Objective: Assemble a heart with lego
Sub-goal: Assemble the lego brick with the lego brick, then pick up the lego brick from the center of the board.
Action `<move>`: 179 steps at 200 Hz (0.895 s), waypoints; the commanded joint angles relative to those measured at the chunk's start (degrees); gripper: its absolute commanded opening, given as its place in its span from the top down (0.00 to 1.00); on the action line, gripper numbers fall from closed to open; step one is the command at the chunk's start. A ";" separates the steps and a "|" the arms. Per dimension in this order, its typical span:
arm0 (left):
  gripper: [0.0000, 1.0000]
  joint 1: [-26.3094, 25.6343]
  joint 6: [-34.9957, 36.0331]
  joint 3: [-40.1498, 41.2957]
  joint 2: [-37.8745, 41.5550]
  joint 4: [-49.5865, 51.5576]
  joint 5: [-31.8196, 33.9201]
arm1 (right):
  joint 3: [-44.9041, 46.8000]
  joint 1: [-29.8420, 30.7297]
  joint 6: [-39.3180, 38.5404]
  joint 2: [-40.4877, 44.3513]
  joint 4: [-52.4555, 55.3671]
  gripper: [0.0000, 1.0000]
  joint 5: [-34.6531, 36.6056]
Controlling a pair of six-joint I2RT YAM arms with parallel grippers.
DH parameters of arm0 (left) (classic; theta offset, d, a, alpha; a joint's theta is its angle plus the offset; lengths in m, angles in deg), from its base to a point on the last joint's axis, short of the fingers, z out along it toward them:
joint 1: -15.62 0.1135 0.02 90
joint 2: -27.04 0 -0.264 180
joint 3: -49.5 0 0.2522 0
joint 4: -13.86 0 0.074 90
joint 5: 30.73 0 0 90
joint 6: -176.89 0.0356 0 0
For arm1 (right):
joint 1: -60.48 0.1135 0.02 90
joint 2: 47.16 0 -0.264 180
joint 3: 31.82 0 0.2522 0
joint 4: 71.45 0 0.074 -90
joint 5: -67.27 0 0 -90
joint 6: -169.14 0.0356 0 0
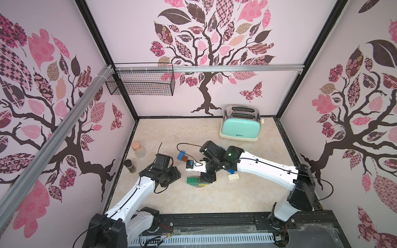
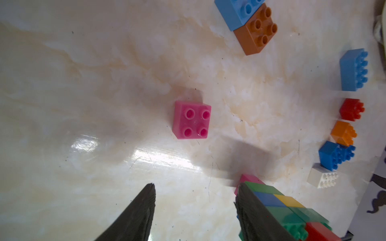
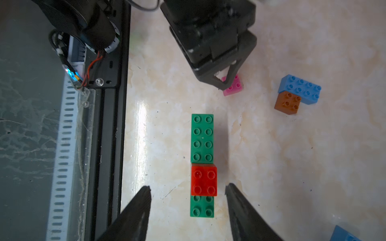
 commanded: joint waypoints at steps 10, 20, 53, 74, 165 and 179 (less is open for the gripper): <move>0.36 -0.25 6.48 -3.32 -7.32 -1.22 3.64 | 2.49 0.19 1.66 5.10 -3.40 0.37 -2.95; 0.36 -0.79 7.60 -4.11 -9.04 -1.97 4.28 | 3.37 0.19 1.73 5.94 -3.98 0.37 -2.70; 0.36 -2.50 10.82 -7.85 -14.88 -1.71 5.49 | 5.54 0.10 1.74 6.86 -4.83 0.37 -1.74; 0.38 -4.00 12.34 -10.34 -19.13 -0.49 8.48 | 6.30 0.03 1.89 6.94 -5.28 0.37 -1.62; 0.56 -7.06 14.14 -15.14 -26.83 4.08 15.84 | 8.01 -0.52 2.31 7.39 -6.38 0.38 -0.90; 0.58 -7.06 13.84 -14.86 -27.63 3.77 15.44 | 7.99 -0.52 2.45 7.13 -6.43 0.38 -0.84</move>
